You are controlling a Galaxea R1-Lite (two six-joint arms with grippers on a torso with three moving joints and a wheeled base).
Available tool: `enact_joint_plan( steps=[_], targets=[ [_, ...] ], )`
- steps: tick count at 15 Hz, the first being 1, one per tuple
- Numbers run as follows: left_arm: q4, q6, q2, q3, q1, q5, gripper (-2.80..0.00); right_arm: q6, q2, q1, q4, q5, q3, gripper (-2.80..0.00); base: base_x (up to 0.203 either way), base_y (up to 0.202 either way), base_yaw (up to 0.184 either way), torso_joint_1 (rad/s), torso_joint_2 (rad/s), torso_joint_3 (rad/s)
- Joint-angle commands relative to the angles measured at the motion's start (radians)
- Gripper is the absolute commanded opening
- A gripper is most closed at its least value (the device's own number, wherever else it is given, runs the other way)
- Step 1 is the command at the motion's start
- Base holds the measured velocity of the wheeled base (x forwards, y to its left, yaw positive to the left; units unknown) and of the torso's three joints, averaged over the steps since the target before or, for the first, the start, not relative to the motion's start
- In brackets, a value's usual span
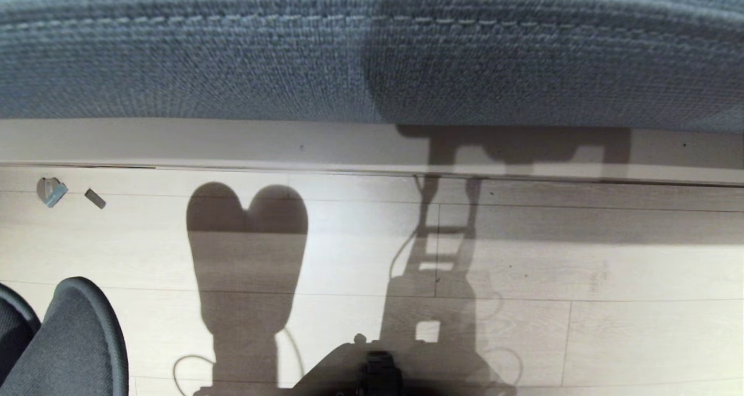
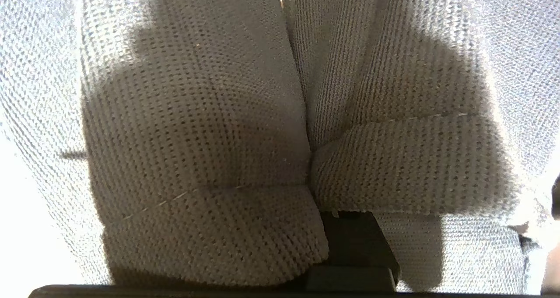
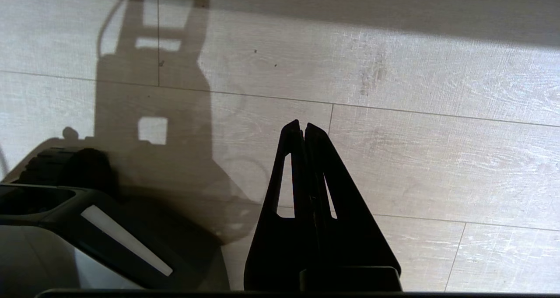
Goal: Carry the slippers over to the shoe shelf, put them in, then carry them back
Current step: Place the slippers into the shoe cabinet
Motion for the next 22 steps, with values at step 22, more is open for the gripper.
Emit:
enact_joint_plan(
  steps=[22],
  targets=[
    [-0.594, 0.044, 0.966, -0.137, -0.163, -0.11, -2.8, -0.003, 0.001, 0.0, 0.0, 0.0, 0.0, -2.8, 0.0, 0.0, 0.0, 0.0, 0.0, 0.0]
  ],
)
